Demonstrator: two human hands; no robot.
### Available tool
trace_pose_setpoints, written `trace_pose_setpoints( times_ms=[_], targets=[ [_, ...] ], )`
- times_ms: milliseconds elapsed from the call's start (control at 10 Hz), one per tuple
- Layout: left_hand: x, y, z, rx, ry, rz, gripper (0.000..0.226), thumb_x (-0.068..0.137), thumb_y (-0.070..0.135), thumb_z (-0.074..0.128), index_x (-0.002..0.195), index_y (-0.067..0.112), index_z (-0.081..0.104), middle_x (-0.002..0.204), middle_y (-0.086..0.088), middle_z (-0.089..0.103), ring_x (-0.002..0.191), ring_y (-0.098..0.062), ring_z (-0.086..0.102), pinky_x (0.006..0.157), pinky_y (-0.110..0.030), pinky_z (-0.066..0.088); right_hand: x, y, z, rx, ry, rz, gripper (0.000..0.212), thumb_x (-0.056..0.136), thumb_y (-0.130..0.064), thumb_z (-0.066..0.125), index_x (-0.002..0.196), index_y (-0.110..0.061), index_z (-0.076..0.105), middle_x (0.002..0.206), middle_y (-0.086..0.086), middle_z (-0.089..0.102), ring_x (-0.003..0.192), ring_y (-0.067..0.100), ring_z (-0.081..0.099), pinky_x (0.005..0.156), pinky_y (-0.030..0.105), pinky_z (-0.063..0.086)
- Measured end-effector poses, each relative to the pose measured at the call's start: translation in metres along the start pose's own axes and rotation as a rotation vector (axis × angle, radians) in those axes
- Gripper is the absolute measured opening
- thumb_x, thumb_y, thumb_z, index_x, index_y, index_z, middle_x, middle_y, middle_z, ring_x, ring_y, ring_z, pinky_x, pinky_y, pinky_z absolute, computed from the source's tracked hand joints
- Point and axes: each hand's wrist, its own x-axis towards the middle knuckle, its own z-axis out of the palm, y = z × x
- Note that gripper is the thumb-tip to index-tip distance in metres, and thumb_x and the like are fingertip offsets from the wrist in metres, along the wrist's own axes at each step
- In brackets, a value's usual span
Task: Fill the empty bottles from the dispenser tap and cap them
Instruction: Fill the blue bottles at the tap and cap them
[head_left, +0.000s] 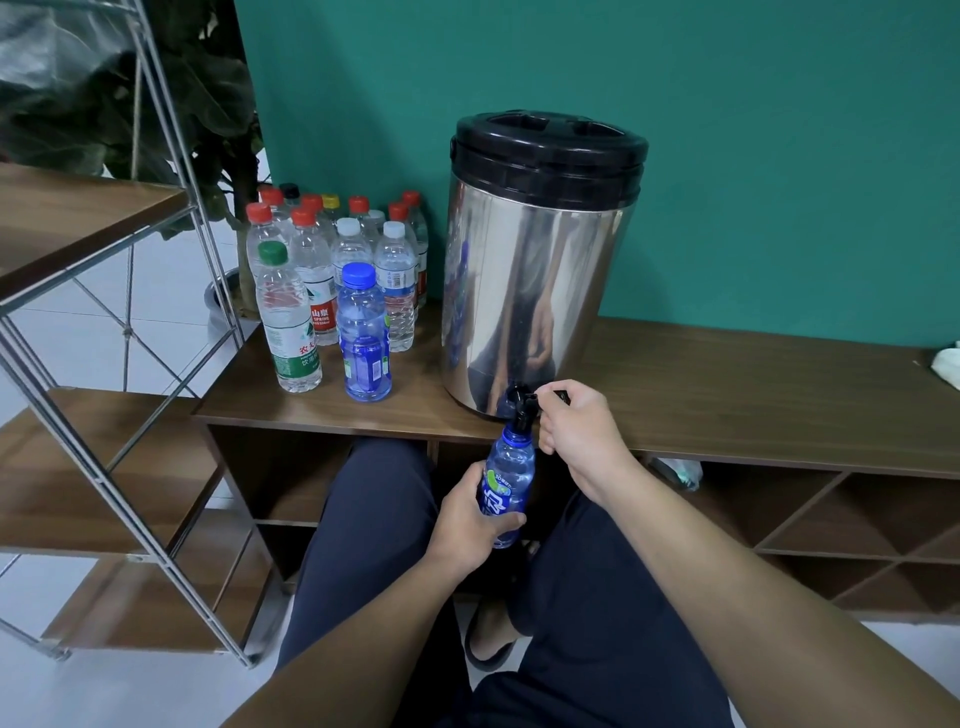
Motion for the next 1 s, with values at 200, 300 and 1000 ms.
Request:
trace_pose_setpoints(
  times_ms=[200, 300, 1000],
  targets=[
    [0.0, 0.0, 0.0, 0.021, 0.012, 0.0, 0.067, 0.079, 0.008, 0.099, 0.132, 0.031, 0.065, 0.114, 0.009, 0.08, 0.106, -0.011, 0.077, 0.104, -0.04, 0.063, 0.001, 0.0, 0.0, -0.075, 0.027, -0.037, 0.016, 0.114, -0.018, 0.057, 0.112, -0.007, 0.069, 0.055, -0.009, 0.049, 0.049, 0.011, 0.041, 0.055, 0.033, 0.038],
    [0.0, 0.0, 0.0, 0.022, 0.008, -0.008, 0.067, 0.079, 0.009, 0.1, 0.132, 0.033, 0.065, 0.115, 0.01, 0.08, 0.107, -0.01, 0.077, 0.104, -0.041, 0.063, 0.004, 0.002, -0.001, -0.168, 0.057, -0.089, 0.015, 0.111, -0.021, 0.059, 0.106, -0.015, 0.072, 0.061, -0.011, 0.057, 0.053, 0.011, 0.047, 0.058, 0.035, 0.041],
    [0.001, 0.0, 0.0, 0.019, -0.003, -0.026, 0.073, 0.079, 0.01, 0.1, 0.138, 0.034, 0.063, 0.12, 0.011, 0.08, 0.11, -0.007, 0.077, 0.105, -0.039, 0.062, -0.01, -0.011, -0.001, -0.737, 0.022, -0.464, 0.03, 0.113, -0.033, 0.061, 0.087, -0.021, 0.052, 0.065, -0.007, 0.056, 0.061, 0.011, 0.051, 0.063, 0.036, 0.046]
  ],
)
